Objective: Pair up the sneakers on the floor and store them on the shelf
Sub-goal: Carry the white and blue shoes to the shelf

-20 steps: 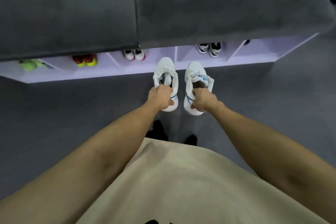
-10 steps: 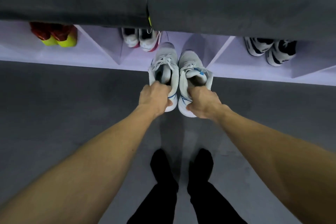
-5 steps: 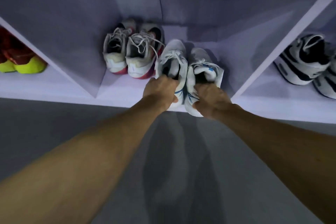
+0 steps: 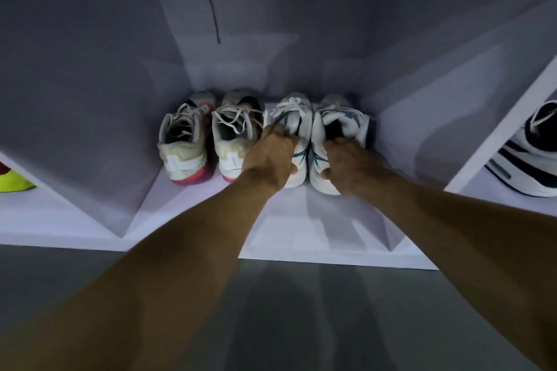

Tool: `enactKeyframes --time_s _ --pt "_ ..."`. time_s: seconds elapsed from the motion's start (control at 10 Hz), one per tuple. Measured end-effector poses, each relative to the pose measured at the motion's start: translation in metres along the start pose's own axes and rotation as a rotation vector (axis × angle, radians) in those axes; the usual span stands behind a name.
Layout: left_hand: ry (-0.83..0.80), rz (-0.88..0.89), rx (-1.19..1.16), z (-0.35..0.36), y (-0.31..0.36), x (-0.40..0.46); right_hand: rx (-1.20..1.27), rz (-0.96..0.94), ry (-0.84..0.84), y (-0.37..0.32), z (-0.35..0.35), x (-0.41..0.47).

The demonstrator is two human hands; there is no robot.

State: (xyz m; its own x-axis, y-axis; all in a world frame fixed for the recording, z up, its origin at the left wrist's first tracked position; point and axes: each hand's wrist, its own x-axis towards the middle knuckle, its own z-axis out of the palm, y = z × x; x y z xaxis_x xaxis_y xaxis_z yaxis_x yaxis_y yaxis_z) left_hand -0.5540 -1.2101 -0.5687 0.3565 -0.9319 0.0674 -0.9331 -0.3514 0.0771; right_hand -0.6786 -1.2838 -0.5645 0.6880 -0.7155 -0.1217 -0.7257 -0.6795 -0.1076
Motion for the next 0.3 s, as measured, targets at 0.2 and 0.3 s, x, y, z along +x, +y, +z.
enactKeyframes --time_s 0.2,0.3 --pt "-0.154 -0.073 -0.091 -0.016 0.004 -0.033 0.075 -0.022 -0.042 0.001 -0.01 -0.028" --pt "-0.267 -0.114 -0.08 -0.032 0.01 -0.062 0.106 -0.042 -0.086 -0.002 -0.022 -0.056"
